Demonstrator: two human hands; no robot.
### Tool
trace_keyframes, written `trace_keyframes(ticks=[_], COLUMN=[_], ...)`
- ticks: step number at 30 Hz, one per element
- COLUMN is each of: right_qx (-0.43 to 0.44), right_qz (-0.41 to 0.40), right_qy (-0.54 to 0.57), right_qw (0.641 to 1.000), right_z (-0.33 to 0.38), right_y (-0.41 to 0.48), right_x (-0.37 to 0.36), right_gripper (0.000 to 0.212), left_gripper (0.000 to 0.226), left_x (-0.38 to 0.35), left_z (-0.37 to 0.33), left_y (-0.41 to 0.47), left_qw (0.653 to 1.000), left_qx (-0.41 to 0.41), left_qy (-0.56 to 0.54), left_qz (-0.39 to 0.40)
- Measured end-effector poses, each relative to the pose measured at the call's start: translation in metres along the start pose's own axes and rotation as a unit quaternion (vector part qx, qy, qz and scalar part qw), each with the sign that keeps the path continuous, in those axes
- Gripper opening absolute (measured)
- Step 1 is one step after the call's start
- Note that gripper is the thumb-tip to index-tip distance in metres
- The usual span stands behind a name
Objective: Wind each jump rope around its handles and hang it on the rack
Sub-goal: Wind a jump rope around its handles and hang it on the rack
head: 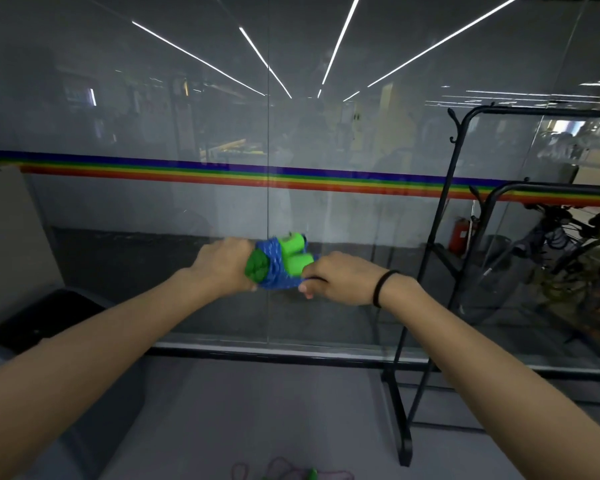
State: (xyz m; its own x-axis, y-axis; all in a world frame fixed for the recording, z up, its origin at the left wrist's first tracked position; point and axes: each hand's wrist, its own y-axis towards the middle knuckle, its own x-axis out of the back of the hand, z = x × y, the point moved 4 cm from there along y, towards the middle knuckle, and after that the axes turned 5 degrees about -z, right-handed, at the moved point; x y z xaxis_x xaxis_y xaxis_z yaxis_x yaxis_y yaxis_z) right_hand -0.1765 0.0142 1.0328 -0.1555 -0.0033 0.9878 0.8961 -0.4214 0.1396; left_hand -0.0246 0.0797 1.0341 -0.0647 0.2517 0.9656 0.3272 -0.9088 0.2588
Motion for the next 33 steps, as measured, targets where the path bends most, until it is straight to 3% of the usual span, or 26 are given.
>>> trace_keyframes(ticks=[2, 4, 8, 11, 14, 15, 16, 17, 18, 20, 22, 24, 27, 33], right_qx=[0.031, 0.059, 0.05, 0.014, -0.035, -0.035, 0.009, 0.058, 0.015, -0.083, -0.087, -0.078, -0.1, -0.124], right_qz=[0.013, 0.023, 0.029, 0.012, -0.04, -0.042, -0.06, -0.109, -0.162, -0.175, -0.194, -0.213, -0.246, -0.211], right_qy=[-0.036, -0.026, 0.147, 0.324, 0.491, 0.546, 0.561, 0.523, 0.502, 0.465, 0.435, 0.318, 0.15, 0.034], right_qw=[0.999, 0.998, 0.987, 0.946, 0.869, 0.836, 0.826, 0.844, 0.85, 0.864, 0.875, 0.92, 0.952, 0.969], right_z=[0.01, 0.013, -0.007, -0.023, -0.042, -0.041, -0.037, -0.033, -0.034, -0.035, -0.025, -0.017, -0.009, -0.003], right_y=[0.003, 0.008, 0.021, 0.02, 0.013, 0.009, 0.01, 0.012, 0.016, 0.02, 0.019, 0.019, 0.016, 0.007], right_x=[0.011, 0.022, 0.025, 0.015, -0.002, -0.005, -0.006, -0.009, -0.01, -0.014, -0.008, -0.002, 0.005, 0.013], right_gripper=[0.028, 0.028, 0.023, 0.025, 0.022, 0.014, 0.009, 0.01, 0.024, 0.037, 0.039, 0.037, 0.026, 0.023], left_gripper=[0.049, 0.046, 0.027, 0.029, 0.03, 0.034, 0.037, 0.036, 0.032, 0.019, 0.01, 0.011, 0.018, 0.057], left_x=[-0.011, -0.019, -0.011, 0.0, 0.006, 0.006, 0.006, 0.006, 0.006, 0.002, -0.004, -0.011, -0.017, -0.026], left_z=[-0.007, -0.015, -0.024, -0.023, -0.023, -0.023, -0.025, -0.026, -0.028, -0.03, -0.031, -0.032, -0.03, -0.024], left_y=[-0.004, -0.009, -0.017, -0.018, -0.019, -0.019, -0.02, -0.02, -0.02, -0.015, -0.01, -0.005, -0.003, 0.0], left_qw=[0.989, 0.976, 0.953, 0.95, 0.917, 0.901, 0.883, 0.861, 0.833, 0.763, 0.703, 0.674, 0.69, 0.813], left_qx=[-0.067, -0.153, -0.289, -0.299, -0.264, -0.239, -0.209, -0.176, -0.14, -0.05, 0.037, 0.092, 0.114, 0.107], left_qy=[0.12, 0.127, 0.061, -0.089, -0.299, -0.362, -0.42, -0.476, -0.535, -0.643, -0.71, -0.733, -0.715, -0.571], left_qz=[0.054, 0.089, 0.065, 0.015, -0.002, -0.008, -0.012, -0.016, -0.02, -0.031, -0.019, 0.006, 0.027, -0.028])
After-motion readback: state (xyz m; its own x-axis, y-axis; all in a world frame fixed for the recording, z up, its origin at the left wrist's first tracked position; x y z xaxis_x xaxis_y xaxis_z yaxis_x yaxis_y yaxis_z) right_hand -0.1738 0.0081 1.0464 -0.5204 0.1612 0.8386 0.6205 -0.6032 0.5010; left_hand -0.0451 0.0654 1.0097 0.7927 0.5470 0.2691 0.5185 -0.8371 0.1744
